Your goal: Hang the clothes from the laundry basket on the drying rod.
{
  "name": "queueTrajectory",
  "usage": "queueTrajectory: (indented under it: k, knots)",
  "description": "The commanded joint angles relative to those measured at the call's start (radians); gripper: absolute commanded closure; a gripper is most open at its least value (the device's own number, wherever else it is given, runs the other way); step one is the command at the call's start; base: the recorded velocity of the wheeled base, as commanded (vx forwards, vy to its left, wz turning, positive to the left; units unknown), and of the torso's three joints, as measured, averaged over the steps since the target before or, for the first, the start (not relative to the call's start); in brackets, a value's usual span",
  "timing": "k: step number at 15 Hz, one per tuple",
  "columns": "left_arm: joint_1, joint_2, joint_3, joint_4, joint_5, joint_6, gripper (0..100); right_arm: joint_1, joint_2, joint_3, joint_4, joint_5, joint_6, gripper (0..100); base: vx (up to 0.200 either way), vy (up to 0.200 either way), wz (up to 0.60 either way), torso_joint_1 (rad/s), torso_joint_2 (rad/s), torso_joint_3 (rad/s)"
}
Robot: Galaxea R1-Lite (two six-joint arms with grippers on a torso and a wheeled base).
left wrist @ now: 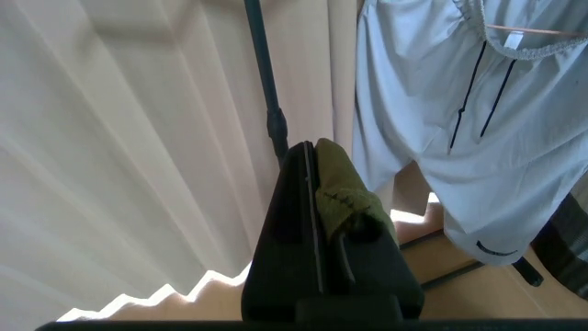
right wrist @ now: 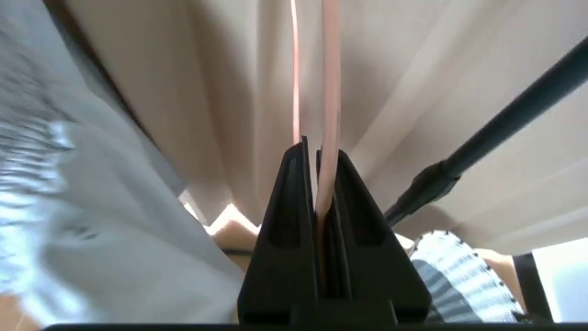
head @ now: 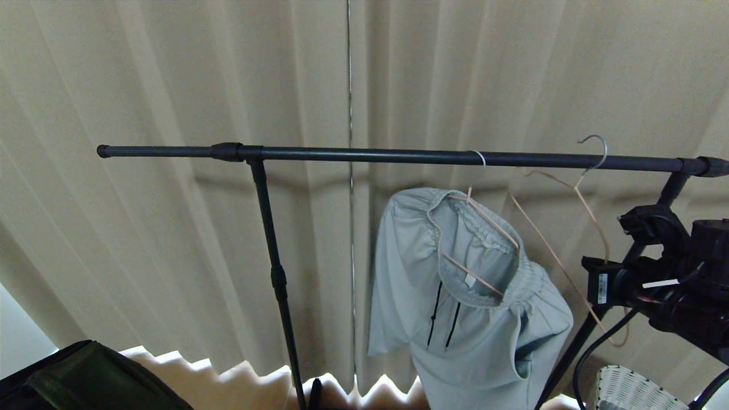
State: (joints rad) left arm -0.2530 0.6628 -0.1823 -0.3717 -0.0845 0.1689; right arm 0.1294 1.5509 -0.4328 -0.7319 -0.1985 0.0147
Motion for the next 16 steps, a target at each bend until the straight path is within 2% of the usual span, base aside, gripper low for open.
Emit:
queueTrajectory:
  k: [1, 5, 9, 16]
  knots:
    - [0.0, -0.003, 0.0, -0.003, 0.0, 0.0, 100, -0.001, -0.058, 0.005, 0.009, 0.001, -0.002, 100, 0.0, 0.0, 0.0, 0.0, 0.0, 0.0]
    - [0.003, -0.009, -0.003, -0.003, 0.002, -0.002, 100, 0.001, -0.127, 0.072, 0.012, 0.001, -0.005, 100, 0.0, 0.0, 0.0, 0.0, 0.0, 0.0]
    - [0.006, -0.009, -0.005, -0.001, 0.002, 0.0, 100, 0.001, -0.164, 0.121, 0.012, 0.001, -0.009, 100, -0.2, 0.0, 0.0, 0.001, 0.0, 0.0]
    - [0.006, -0.015, -0.006, -0.003, 0.002, 0.0, 100, 0.004, -0.164, 0.138, 0.011, 0.001, -0.009, 100, -0.2, 0.0, 0.0, -0.003, 0.0, 0.004]
